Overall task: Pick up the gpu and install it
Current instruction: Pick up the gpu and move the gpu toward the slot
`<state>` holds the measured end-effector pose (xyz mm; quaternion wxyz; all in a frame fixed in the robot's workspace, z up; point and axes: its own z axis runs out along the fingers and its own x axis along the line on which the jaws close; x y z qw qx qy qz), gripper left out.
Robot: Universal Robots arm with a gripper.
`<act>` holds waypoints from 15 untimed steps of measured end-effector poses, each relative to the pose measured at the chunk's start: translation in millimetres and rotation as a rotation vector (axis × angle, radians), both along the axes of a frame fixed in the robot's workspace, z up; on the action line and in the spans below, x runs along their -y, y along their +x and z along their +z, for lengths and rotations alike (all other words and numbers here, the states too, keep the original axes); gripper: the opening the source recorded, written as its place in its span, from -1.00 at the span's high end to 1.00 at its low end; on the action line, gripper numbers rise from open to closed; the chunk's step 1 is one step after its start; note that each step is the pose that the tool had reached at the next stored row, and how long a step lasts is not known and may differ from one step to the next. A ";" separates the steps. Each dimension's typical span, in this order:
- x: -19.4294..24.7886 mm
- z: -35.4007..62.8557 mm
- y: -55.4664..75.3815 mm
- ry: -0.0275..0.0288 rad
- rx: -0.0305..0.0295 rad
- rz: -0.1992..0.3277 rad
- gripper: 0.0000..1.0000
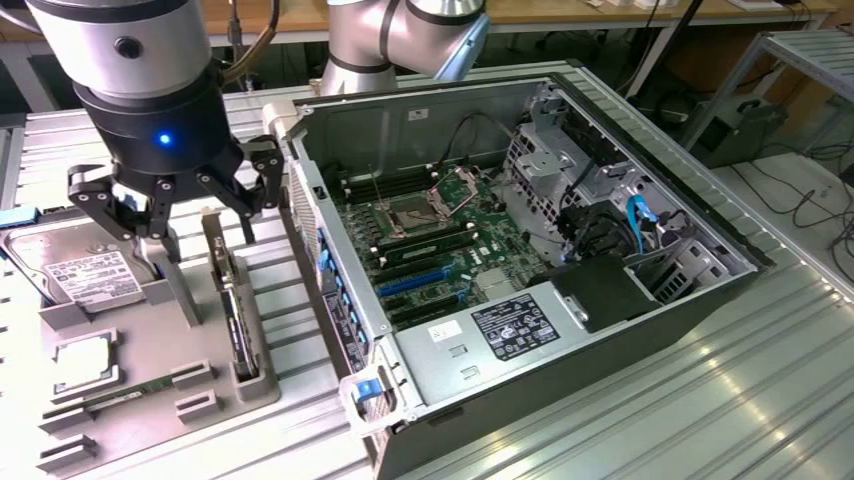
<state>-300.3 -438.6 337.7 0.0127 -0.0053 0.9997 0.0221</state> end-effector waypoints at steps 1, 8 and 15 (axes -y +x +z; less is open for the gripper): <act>0.1 -0.7 0.0 0.0001 0.0000 0.000 -0.33; 2.9 -6.1 0.0 0.0000 -0.0001 0.001 -0.33; 5.0 -13.3 0.0 0.0000 0.0000 0.001 -0.33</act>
